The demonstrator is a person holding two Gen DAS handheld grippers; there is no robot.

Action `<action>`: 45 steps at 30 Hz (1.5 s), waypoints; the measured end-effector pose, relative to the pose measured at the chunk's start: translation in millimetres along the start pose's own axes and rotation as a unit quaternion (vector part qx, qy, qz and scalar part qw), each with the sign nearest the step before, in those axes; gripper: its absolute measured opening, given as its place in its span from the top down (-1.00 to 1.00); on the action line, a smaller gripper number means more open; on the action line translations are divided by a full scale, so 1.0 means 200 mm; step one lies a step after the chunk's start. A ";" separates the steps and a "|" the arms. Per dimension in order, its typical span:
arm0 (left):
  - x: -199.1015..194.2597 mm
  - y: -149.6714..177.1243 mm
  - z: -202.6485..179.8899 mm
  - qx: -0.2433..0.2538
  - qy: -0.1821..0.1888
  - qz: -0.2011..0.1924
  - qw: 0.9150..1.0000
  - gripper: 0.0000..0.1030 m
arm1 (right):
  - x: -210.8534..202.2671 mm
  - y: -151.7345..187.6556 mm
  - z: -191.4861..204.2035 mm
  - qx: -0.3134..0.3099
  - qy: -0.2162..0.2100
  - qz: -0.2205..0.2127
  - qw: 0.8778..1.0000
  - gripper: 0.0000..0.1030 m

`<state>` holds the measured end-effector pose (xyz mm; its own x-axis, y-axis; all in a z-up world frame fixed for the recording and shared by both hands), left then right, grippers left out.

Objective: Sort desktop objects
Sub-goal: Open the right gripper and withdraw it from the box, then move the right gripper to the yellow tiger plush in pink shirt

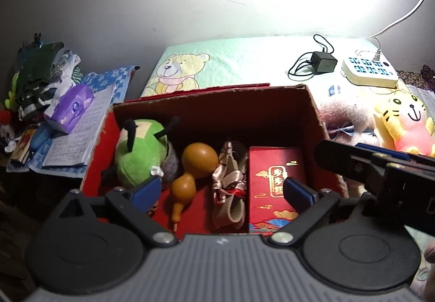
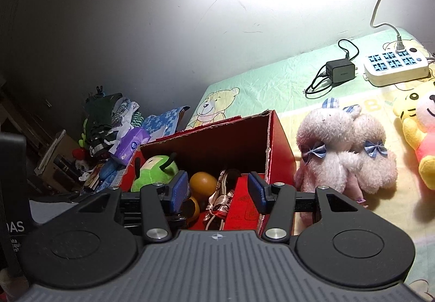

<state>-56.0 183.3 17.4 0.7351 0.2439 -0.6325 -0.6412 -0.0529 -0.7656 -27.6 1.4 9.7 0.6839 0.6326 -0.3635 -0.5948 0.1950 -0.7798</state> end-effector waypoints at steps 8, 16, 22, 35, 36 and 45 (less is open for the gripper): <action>-0.05 -0.03 -0.24 0.011 0.020 -0.012 1.000 -0.89 | -0.15 -0.07 -0.18 0.016 0.008 -0.020 1.000 -0.03; -0.10 -0.07 -0.51 0.029 0.062 -0.036 0.997 -0.89 | -0.31 -0.13 -0.41 0.043 0.029 -0.039 0.998 -0.03; -0.09 -0.07 -0.76 0.055 0.115 -0.038 0.991 -0.89 | -0.45 -0.16 -0.62 0.072 0.066 -0.060 0.993 -0.04; 0.19 -0.11 -1.16 0.039 0.245 0.011 0.969 -0.89 | -0.56 -0.26 -1.14 0.134 0.162 -0.095 0.973 -0.04; 0.22 -0.11 -1.18 0.029 0.254 0.018 0.967 -0.89 | -0.55 -0.27 -1.19 0.141 0.166 -0.094 0.971 -0.04; 0.49 -0.15 -1.35 -0.003 0.271 0.048 0.961 -0.88 | -0.37 -0.29 -1.51 0.192 0.162 -0.068 0.966 -0.15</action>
<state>94.4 -53.1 -52.4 0.6802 -0.3018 -0.6680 -0.7121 -0.0560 -0.6998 84.6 -283.2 -72.7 0.8259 0.3263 -0.4598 -0.5606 0.5621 -0.6081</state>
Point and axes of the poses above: each gripper's, at about its wrist camera, not at the fingertips, and x roughly the way its jaws point, z to its left, y to its underside, the point moved 2 cm from there along x, roughly the way its jaws point, and after that the axes turned 12 degrees about -z, right-handed, at the moved point
